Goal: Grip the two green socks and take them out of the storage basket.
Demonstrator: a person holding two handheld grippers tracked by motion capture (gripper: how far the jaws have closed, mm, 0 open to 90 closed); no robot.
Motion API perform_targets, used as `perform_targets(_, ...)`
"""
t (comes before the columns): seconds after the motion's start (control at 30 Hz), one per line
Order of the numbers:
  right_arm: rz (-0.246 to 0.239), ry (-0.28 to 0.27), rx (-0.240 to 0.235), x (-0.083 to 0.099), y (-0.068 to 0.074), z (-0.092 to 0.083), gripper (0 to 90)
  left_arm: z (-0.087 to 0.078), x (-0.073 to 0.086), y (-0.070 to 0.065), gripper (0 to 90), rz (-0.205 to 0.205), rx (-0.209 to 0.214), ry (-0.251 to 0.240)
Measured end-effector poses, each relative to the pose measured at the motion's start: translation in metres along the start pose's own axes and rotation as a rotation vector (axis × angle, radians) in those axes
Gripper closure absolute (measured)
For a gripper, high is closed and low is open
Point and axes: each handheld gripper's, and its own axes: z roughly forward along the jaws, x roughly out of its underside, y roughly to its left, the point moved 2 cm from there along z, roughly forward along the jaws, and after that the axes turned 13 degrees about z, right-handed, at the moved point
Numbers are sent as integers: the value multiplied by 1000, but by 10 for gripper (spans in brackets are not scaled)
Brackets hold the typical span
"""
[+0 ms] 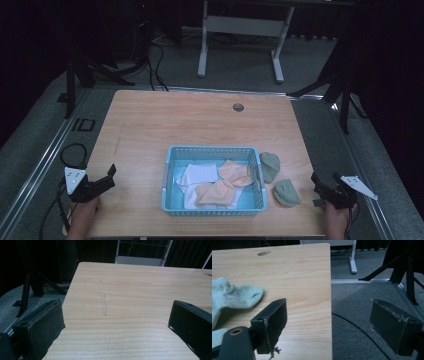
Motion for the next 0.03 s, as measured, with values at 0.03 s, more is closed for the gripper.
perform_targets(0.03,1,-1,0,0,0,0,142,0,0,0,5,0,0,0)
